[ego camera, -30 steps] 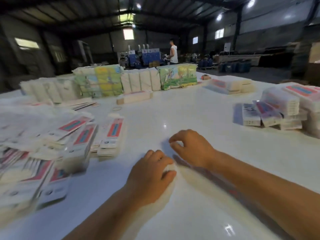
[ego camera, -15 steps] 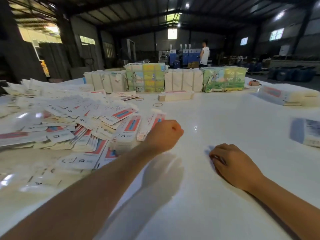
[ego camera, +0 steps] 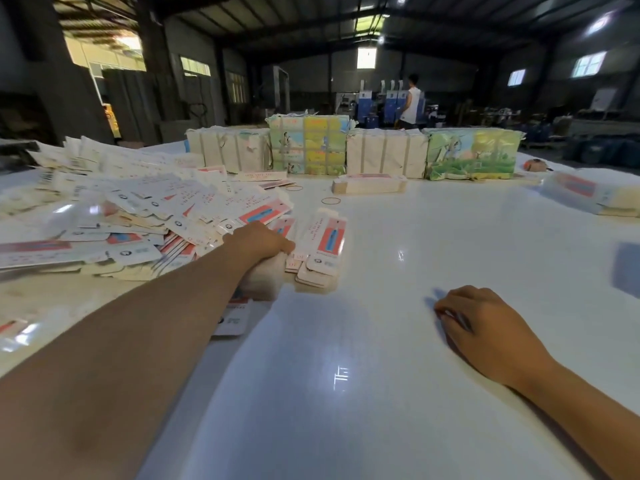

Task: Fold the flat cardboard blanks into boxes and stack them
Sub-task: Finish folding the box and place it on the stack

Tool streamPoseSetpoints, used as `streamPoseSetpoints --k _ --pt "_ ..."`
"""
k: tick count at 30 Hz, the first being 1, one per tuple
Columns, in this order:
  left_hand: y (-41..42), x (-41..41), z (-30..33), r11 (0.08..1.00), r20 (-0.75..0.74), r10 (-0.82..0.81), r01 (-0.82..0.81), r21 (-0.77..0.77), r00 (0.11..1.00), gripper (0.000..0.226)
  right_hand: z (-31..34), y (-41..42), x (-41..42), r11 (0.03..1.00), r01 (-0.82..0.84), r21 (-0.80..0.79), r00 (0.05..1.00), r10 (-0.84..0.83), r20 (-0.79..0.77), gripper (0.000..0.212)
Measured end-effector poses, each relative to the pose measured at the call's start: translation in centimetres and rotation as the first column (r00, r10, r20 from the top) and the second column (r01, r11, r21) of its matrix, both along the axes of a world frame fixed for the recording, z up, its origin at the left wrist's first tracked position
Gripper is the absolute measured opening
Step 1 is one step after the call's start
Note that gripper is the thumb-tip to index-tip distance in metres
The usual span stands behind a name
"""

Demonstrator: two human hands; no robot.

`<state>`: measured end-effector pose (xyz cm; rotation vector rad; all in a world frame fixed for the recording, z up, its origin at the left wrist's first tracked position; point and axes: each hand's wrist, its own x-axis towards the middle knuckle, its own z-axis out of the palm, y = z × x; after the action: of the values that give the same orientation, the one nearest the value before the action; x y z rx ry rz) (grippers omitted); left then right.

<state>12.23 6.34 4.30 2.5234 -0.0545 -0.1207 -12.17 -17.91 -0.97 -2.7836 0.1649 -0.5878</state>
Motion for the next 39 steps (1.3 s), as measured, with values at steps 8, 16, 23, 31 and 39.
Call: streamPoseSetpoints --k 8,16,23,31,39 --pt "0.8 -1.5 5.0 0.974 -0.162 -0.036 -0.001 -0.226 0.986 0.044 0.0 0.0 -0.1 1.0 0.007 0.005 1.0 -0.007 -0.013 0.015" --pt "-1.6 -11.0 4.9 0.879 0.116 -0.416 0.432 -0.202 0.902 0.064 -0.2 -0.4 0.2 0.994 0.051 0.098 0.999 -0.051 -0.004 0.024" --pt "-3.5 -16.0 -2.2 0.672 0.195 -0.725 0.74 -0.008 0.661 0.082 2.1 -1.1 -0.4 0.196 0.037 0.98 0.967 -0.256 0.015 0.038" --pt "-3.6 -16.2 -3.9 0.685 0.407 -0.717 0.682 0.257 0.566 0.076 2.2 0.4 -0.6 0.258 -0.052 0.965 0.986 -0.142 0.091 0.015" --pt "-4.2 -16.6 -3.4 0.822 0.543 -0.567 0.471 0.321 0.619 0.095 2.3 1.4 -1.1 0.332 -0.148 0.932 0.926 -0.285 0.249 0.018"
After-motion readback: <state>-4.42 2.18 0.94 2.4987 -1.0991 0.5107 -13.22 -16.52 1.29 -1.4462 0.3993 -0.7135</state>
